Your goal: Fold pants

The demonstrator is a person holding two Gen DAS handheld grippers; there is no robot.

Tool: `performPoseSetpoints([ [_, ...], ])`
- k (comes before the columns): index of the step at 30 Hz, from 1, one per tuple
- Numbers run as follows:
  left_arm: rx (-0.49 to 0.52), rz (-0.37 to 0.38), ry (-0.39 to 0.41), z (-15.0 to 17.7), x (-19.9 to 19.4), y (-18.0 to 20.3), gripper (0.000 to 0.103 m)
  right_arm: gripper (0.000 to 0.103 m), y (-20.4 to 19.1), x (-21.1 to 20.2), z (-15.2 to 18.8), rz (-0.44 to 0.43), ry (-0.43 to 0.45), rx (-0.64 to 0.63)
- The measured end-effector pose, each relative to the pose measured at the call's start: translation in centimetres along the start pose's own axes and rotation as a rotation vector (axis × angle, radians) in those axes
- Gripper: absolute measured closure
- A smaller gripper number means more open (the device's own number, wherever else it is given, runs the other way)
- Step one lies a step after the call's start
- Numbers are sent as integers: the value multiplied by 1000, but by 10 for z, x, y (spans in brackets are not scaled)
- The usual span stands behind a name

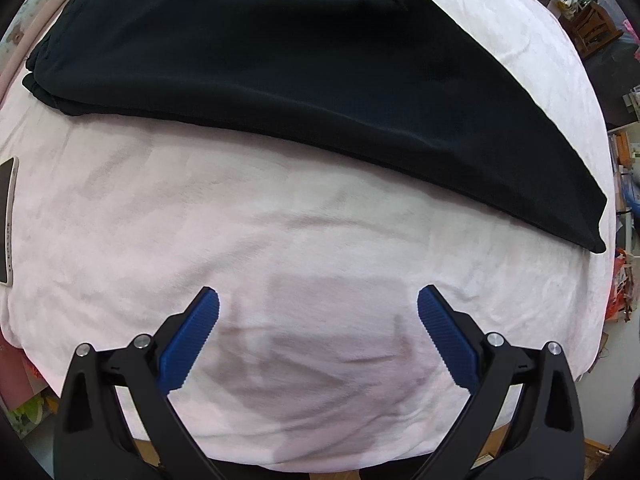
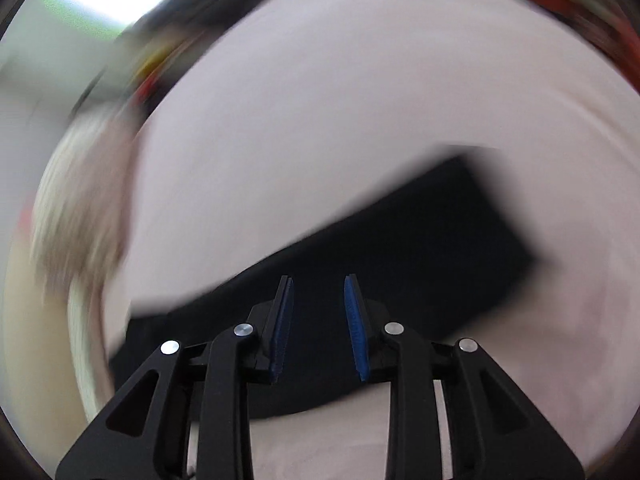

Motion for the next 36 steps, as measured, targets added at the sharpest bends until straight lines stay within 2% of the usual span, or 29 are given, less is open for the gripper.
performPoseSetpoints([
  [1, -2, 5, 4, -1, -3, -4, 3, 75, -36, 25, -1, -93, -65, -50],
  [3, -12, 19, 16, -3, -8, -17, 3, 75, -95, 67, -2, -201, -165, -124],
  [6, -21, 34, 43, -3, -17, -39, 2, 75, -181, 134, 3, -271, -325, -285],
  [10, -30, 45, 73, 1, -27, -67, 2, 75, -262, 208, 16, -227, -479, -518],
  [12, -37, 46, 79, 5, -30, -85, 2, 75, -292, 238, 26, -192, -530, -636],
  [14, -47, 38, 75, 8, -34, -99, 2, 75, -313, 251, 47, -160, -563, -744],
  [18, -115, 37, 46, 14, -30, -127, 2, 76, -325, 282, 69, -115, -656, -871],
  [20, -156, 30, 22, 17, -24, -139, 2, 76, -327, 294, 72, -82, -671, -917],
  [24, -214, 42, 29, 17, -23, -154, 2, 76, -316, 308, 70, -83, -705, -853],
  [27, -204, 41, 36, 12, -23, -156, 2, 76, -312, 313, 82, -72, -751, -889],
  [29, -196, 33, 38, 9, -22, -156, 2, 84, -315, 311, 86, -81, -749, -900],
  [30, -198, 34, 36, 4, -21, -156, 2, 95, -316, 309, 83, -96, -742, -895],
  [33, -213, 36, 32, 0, -17, -150, 2, 98, -323, 301, 77, -114, -684, -905],
  [36, -218, 37, 28, 0, -14, -149, 2, 98, -333, 293, 53, -139, -578, -875],
])
Point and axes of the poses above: each gripper's, at about its wrist camera, not at the fingertips, and x roughly the way its jaws point, y to its right, z to its underside, the point moved 2 cm from there along x, roughly the way its jaws point, and after that the axes turned 6 degrees about y, right-handed, at the moved point
